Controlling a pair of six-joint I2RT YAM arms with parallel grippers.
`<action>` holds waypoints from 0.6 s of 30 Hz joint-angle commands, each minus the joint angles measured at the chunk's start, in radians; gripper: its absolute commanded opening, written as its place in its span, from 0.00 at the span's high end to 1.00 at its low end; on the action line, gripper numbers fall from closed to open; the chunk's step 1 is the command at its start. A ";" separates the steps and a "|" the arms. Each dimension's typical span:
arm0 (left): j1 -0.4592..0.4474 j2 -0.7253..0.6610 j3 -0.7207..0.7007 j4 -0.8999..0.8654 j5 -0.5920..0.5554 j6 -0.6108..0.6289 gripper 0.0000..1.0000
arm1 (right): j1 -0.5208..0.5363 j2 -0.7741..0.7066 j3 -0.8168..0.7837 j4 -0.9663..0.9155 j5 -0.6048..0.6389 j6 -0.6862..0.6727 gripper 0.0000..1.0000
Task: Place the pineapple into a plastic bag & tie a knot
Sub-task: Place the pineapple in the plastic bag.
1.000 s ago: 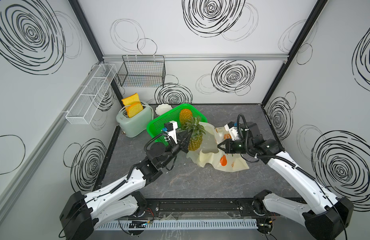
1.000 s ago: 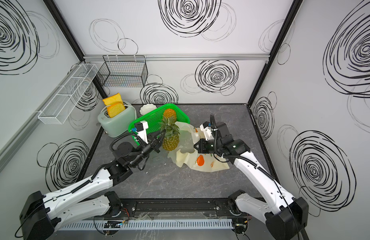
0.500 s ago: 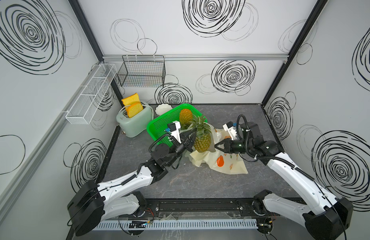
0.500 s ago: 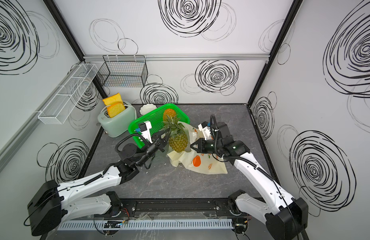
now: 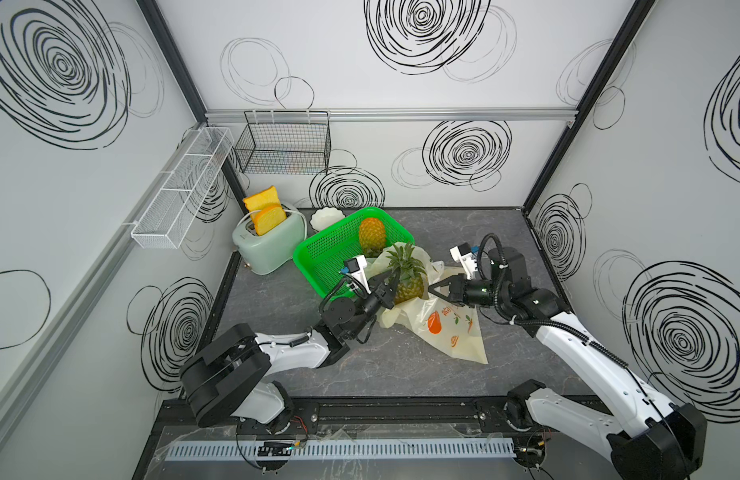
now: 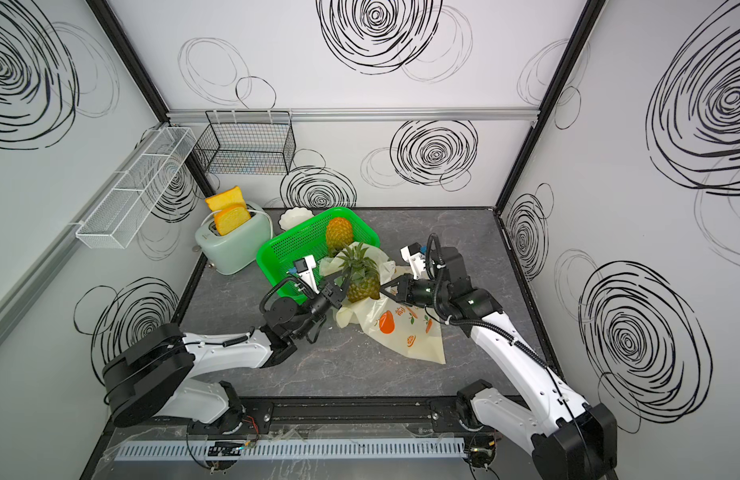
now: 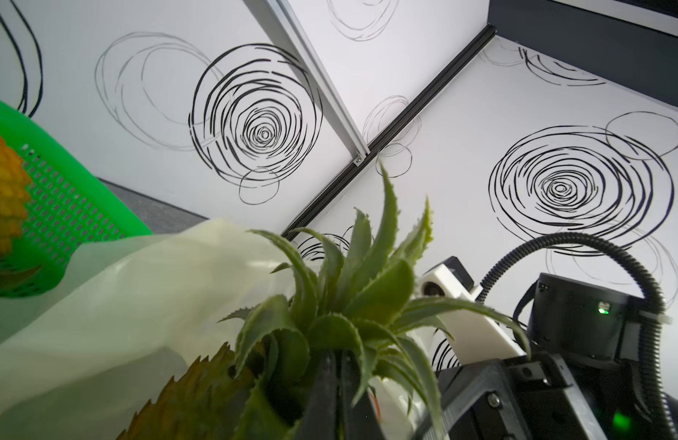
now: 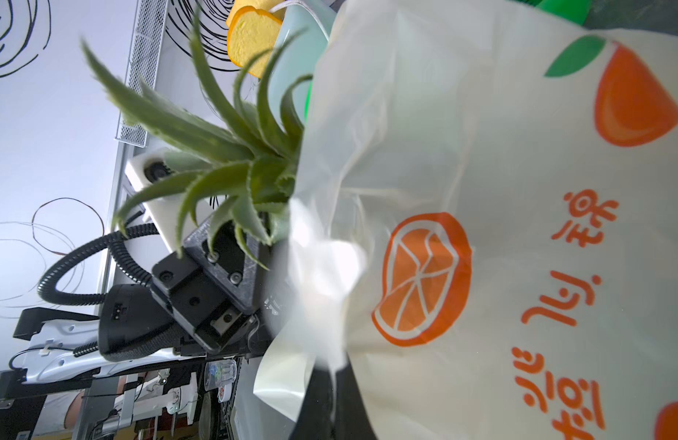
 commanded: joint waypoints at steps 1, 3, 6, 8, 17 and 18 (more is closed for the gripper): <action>-0.026 -0.007 -0.028 0.175 -0.067 -0.092 1.00 | -0.006 -0.014 -0.017 0.025 0.005 0.007 1.00; -0.042 -0.011 -0.033 0.131 -0.050 -0.083 1.00 | -0.006 -0.010 -0.020 0.011 0.011 -0.008 1.00; -0.068 -0.027 -0.035 0.045 -0.044 -0.057 1.00 | -0.006 -0.002 -0.018 -0.019 0.025 -0.041 1.00; -0.073 -0.044 -0.036 -0.026 -0.049 -0.040 0.94 | -0.007 0.003 -0.014 -0.046 0.038 -0.068 1.00; -0.079 -0.085 0.005 -0.299 0.046 0.136 0.64 | -0.003 0.053 0.007 -0.170 0.041 -0.213 1.00; -0.079 -0.087 0.016 -0.336 0.055 0.161 0.59 | -0.002 0.057 0.009 -0.179 0.038 -0.224 1.00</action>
